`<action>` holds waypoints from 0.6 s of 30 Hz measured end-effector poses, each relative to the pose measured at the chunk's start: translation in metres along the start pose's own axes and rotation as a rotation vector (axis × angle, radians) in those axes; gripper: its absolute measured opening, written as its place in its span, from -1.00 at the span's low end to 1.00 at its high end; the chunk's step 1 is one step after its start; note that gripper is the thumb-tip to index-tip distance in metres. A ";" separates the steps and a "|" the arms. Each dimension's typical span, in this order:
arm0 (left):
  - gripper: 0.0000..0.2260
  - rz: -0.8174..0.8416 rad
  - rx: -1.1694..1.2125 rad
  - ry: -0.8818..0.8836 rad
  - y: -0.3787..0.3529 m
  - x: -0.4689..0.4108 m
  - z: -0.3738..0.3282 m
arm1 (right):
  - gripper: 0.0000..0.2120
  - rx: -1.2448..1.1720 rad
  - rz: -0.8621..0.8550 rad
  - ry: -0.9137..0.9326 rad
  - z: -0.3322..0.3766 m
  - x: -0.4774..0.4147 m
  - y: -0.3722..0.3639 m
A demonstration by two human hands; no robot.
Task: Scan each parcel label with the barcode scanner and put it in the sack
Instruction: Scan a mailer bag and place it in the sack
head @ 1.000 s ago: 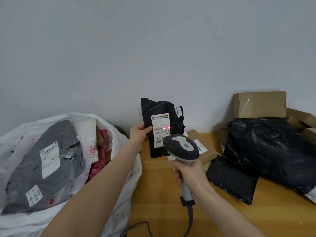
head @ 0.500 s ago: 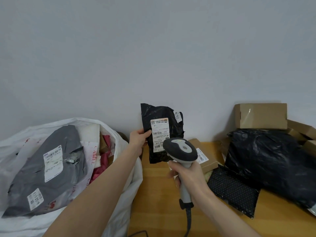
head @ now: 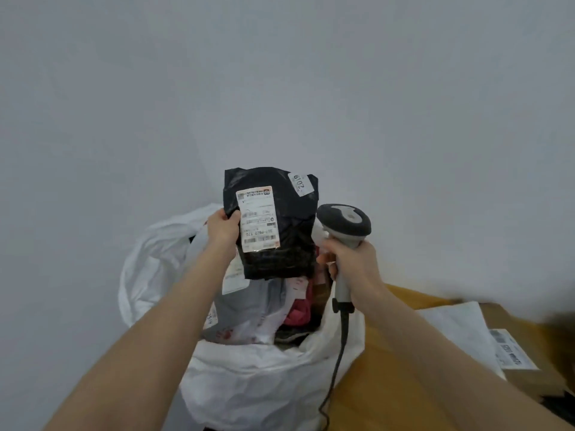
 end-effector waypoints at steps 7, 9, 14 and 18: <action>-0.23 -0.071 -0.707 -0.058 0.066 -0.046 0.051 | -0.85 0.033 -0.031 -0.066 -0.035 -0.029 -0.049; -0.19 0.145 -0.980 -0.194 0.040 -0.035 0.067 | -0.81 0.054 -0.047 -0.084 -0.046 -0.032 -0.053; -0.22 0.485 -1.283 -0.186 -0.003 -0.027 0.113 | -0.84 0.076 -0.080 -0.112 -0.061 -0.032 -0.050; -0.26 0.471 -1.333 -0.135 -0.011 -0.045 0.126 | -0.92 0.108 -0.109 -0.147 -0.064 -0.031 -0.036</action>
Point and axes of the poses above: each hand's wrist, its own x-axis away from the middle knuckle, its own y-axis out of the back of the hand, z = x × y, the point moved 5 cm from there along -x, towards the middle knuckle, and after that the axes turned 2 degrees about -z, right-handed, at the moved point
